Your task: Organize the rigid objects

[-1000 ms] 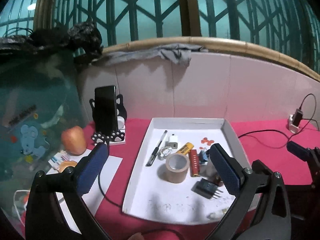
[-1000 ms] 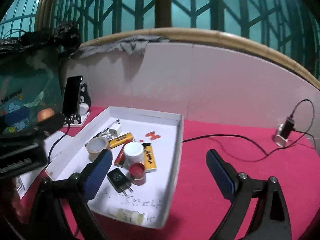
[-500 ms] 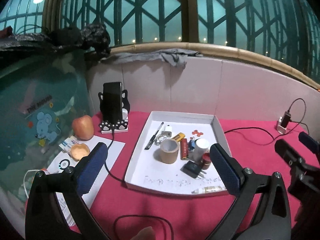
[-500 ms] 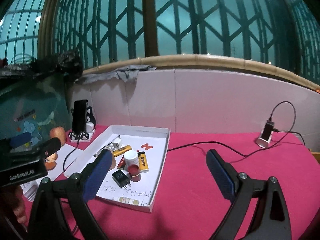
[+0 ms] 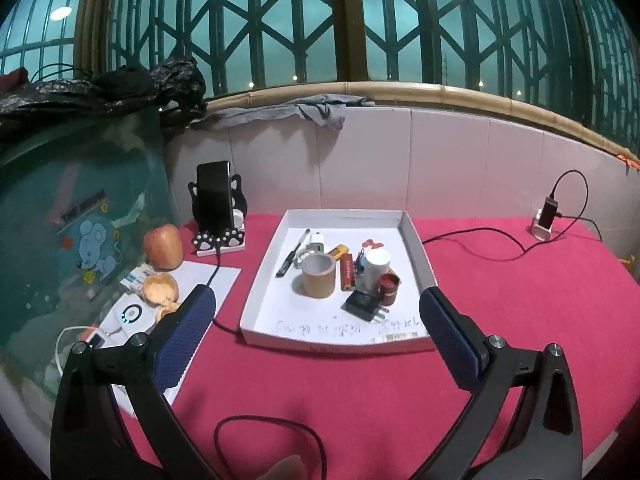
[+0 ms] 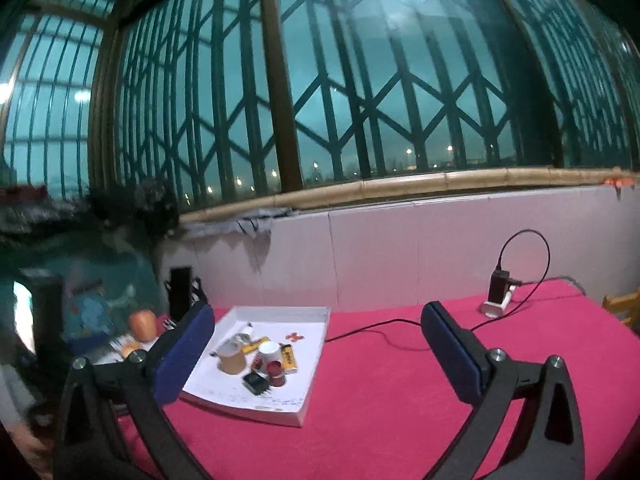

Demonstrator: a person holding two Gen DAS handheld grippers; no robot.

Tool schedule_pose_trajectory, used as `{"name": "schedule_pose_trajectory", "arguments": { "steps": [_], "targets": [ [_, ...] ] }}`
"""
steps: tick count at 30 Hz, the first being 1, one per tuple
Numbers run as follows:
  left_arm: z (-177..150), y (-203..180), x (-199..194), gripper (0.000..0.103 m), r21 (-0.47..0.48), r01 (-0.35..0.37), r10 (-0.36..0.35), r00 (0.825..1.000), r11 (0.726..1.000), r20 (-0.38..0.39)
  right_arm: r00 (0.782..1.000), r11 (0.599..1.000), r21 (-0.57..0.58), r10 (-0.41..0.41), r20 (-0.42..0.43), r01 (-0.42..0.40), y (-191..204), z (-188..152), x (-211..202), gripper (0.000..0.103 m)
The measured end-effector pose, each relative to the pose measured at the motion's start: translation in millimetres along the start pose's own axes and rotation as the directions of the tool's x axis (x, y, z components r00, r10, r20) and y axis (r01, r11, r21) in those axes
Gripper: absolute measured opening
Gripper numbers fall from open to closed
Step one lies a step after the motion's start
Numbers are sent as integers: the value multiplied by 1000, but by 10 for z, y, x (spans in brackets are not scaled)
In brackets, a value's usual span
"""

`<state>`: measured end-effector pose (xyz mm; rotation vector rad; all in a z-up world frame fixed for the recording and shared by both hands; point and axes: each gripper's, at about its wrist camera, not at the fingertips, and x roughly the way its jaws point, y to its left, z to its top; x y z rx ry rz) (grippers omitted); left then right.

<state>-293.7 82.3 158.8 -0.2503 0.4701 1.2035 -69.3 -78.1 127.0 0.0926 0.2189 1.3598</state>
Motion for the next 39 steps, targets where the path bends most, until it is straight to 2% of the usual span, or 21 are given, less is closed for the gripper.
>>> {"name": "schedule_pose_trajectory", "arguments": {
  "steps": [5,12,18,24,39],
  "targets": [
    [-64,1,-105,103,-22,39,-39,999,999,-5,993,990,88,-112,-27,114,-165,-116,-93,103],
    [-92,-53,-114,103,-6,28,-28,999,1000,-16,988,987,51,-151,-30,152,-127,-384,-136,103],
    [-113,-43,-71,103,-18,41,-41,998,999,-37,984,987,69,-139,-109,147,-138,-578,-71,103],
    [-145,-65,-34,103,-19,53,-54,997,998,-62,987,988,67,-136,-90,142,-160,-554,-134,103],
    [-171,-68,31,103,-20,58,-59,994,998,-92,982,989,36,-134,-132,140,-127,-609,-62,103]
  ]
}}
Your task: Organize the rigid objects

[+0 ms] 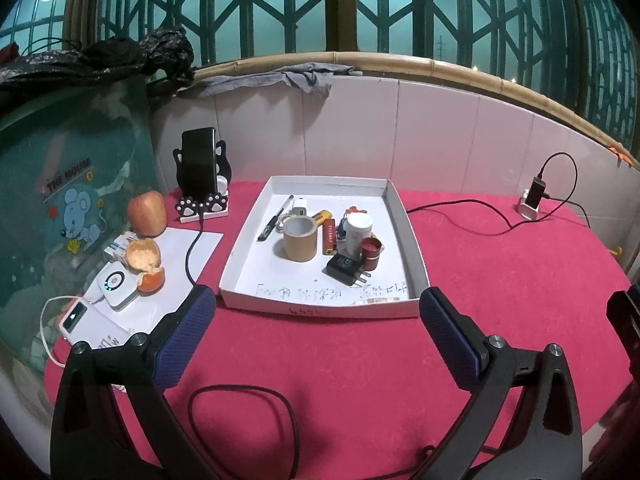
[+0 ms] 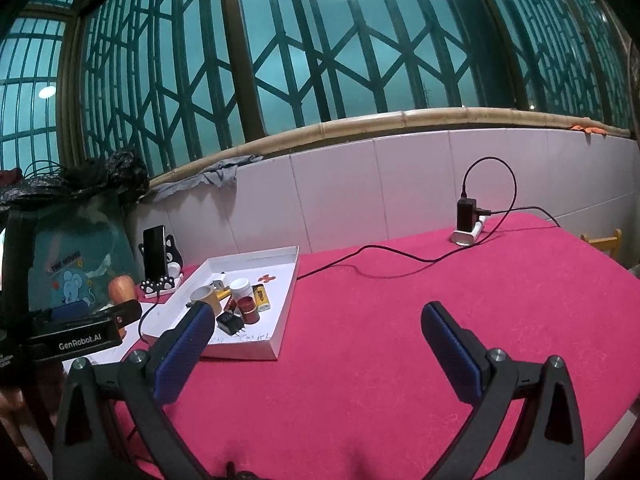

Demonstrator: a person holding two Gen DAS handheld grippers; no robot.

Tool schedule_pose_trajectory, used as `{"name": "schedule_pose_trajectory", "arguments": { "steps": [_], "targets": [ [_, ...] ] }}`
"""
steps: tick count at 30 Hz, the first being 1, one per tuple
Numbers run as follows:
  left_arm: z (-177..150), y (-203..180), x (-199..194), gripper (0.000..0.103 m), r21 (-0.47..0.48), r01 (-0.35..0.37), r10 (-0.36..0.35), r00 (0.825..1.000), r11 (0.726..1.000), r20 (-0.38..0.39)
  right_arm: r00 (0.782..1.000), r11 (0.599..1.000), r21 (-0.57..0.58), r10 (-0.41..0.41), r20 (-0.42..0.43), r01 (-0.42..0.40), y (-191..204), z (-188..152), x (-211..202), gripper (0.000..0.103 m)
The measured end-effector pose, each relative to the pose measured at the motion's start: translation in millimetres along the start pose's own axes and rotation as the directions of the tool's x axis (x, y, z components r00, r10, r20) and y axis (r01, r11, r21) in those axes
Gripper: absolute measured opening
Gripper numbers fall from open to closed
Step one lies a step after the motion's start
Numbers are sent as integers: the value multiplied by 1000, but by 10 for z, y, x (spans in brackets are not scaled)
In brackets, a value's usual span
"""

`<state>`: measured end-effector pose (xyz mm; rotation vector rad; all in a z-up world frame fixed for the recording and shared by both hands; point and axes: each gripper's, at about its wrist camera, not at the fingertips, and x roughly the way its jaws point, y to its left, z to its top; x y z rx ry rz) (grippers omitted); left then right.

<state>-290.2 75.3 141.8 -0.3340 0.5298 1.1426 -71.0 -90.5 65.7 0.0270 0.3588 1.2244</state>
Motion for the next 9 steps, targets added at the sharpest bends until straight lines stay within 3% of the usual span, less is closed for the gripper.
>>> {"name": "schedule_pose_trajectory", "arguments": {
  "steps": [9],
  "targets": [
    [0,-10,1,103,9,12,-12,1000,1000,14,1000,1000,0,-1,-12,1,4,-12,26,103]
  ]
}}
